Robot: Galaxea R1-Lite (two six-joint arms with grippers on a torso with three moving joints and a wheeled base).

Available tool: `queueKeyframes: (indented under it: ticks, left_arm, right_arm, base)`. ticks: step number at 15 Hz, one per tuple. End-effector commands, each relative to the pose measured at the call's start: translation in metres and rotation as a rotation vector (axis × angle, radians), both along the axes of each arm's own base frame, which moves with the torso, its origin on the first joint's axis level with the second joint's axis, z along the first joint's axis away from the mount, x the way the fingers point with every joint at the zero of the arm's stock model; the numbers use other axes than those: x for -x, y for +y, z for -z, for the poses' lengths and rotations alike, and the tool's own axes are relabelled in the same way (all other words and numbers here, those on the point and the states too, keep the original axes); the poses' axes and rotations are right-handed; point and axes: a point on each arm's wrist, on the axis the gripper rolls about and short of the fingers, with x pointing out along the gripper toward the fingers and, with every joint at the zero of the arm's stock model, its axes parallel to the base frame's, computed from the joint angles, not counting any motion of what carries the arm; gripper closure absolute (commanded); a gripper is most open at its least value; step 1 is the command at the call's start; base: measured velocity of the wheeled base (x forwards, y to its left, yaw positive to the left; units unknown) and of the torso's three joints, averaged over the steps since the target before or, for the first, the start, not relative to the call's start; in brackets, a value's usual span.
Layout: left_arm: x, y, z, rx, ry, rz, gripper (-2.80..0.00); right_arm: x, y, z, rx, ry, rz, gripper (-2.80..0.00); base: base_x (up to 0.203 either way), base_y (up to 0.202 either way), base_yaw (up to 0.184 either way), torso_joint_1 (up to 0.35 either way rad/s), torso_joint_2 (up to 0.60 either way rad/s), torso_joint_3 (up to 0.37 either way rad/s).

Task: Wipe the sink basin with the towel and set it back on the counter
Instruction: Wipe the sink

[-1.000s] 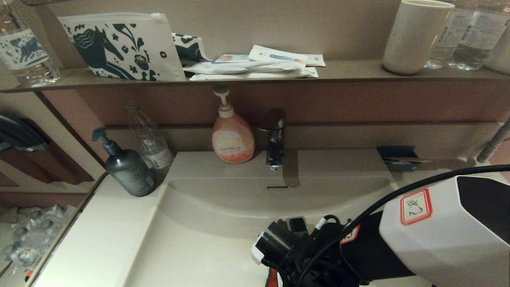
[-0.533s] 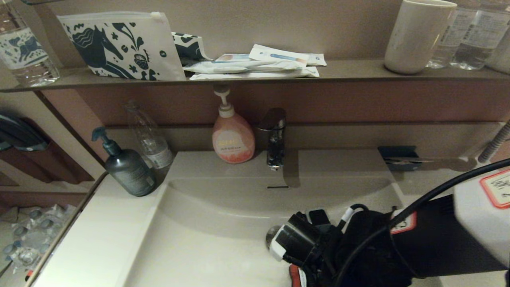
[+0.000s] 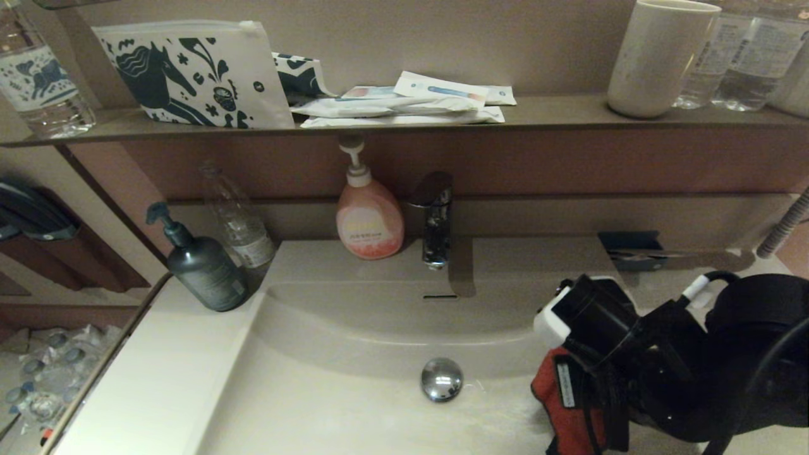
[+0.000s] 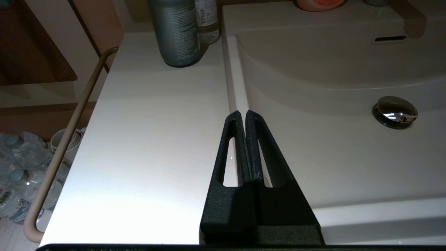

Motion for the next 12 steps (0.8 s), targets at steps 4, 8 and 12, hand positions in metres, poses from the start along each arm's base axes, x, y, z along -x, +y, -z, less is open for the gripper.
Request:
queueKeyframes:
  ticks: [4,8,12]
  left_arm:
    - [0.000,0.000,0.000,0.000,-0.001,0.000,0.00]
    - [0.000,0.000,0.000,0.000,-0.001,0.000,0.00]
    - [0.000,0.000,0.000,0.000,-0.001,0.000,0.00]
  right_arm:
    - [-0.025,-0.002,-0.034,-0.218,-0.294,0.032,0.00]
    - [-0.069,0.018,-0.025,-0.279,-0.490,-0.003,0.00]
    - [-0.112,0.044,0.016,-0.291,-0.599,-0.029,0.00]
  base:
    - [0.000,0.000,0.000,0.000,0.00,0.000]
    - [0.000,0.000,0.000,0.000,0.00,0.000]
    - [0.000,0.000,0.000,0.000,0.00,0.000]
